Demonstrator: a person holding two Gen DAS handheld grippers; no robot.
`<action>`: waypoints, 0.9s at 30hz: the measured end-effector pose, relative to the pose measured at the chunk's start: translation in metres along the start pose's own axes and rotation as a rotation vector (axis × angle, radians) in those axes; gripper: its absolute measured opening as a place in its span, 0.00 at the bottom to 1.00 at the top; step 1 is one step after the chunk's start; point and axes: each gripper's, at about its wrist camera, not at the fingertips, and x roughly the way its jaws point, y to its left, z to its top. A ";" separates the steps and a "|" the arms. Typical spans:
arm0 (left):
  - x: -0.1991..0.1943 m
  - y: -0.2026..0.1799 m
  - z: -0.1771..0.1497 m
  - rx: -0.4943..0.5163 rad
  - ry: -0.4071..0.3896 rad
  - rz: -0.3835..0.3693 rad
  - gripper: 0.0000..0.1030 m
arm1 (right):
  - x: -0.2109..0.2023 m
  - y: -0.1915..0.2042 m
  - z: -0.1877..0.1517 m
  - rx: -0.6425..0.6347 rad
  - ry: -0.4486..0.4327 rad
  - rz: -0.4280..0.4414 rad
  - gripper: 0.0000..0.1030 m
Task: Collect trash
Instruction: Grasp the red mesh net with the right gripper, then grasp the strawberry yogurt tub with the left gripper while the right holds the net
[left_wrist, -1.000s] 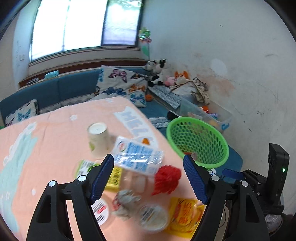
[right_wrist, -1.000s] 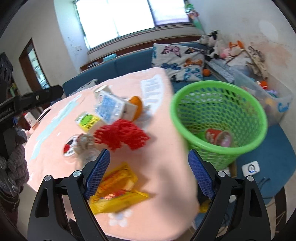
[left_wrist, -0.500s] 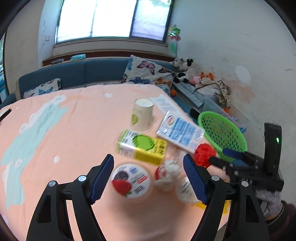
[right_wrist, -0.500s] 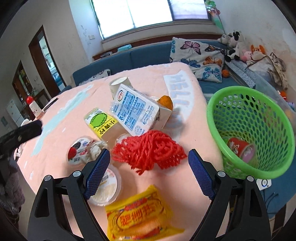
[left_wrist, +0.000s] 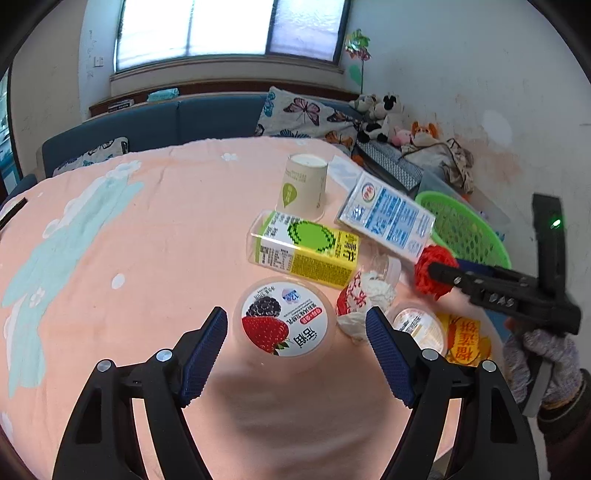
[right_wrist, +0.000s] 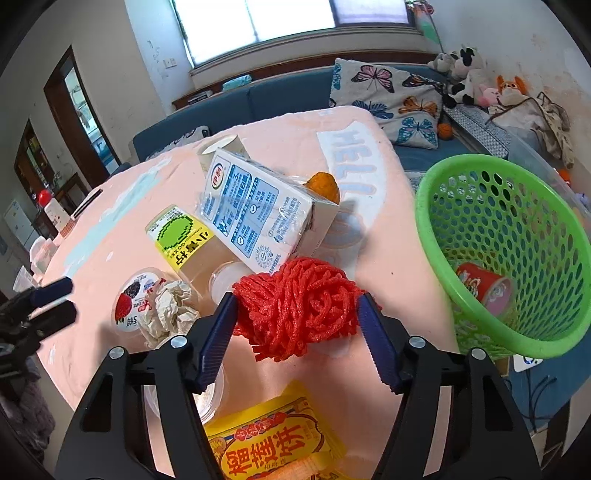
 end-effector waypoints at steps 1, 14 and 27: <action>0.005 -0.001 0.000 0.009 0.011 0.003 0.72 | -0.002 0.000 0.000 0.002 -0.005 0.001 0.62; 0.044 -0.002 0.001 0.086 0.099 0.022 0.73 | -0.040 -0.006 0.002 0.037 -0.085 0.028 0.54; 0.073 0.004 0.005 0.176 0.170 0.031 0.84 | -0.057 0.000 0.002 0.032 -0.119 0.033 0.54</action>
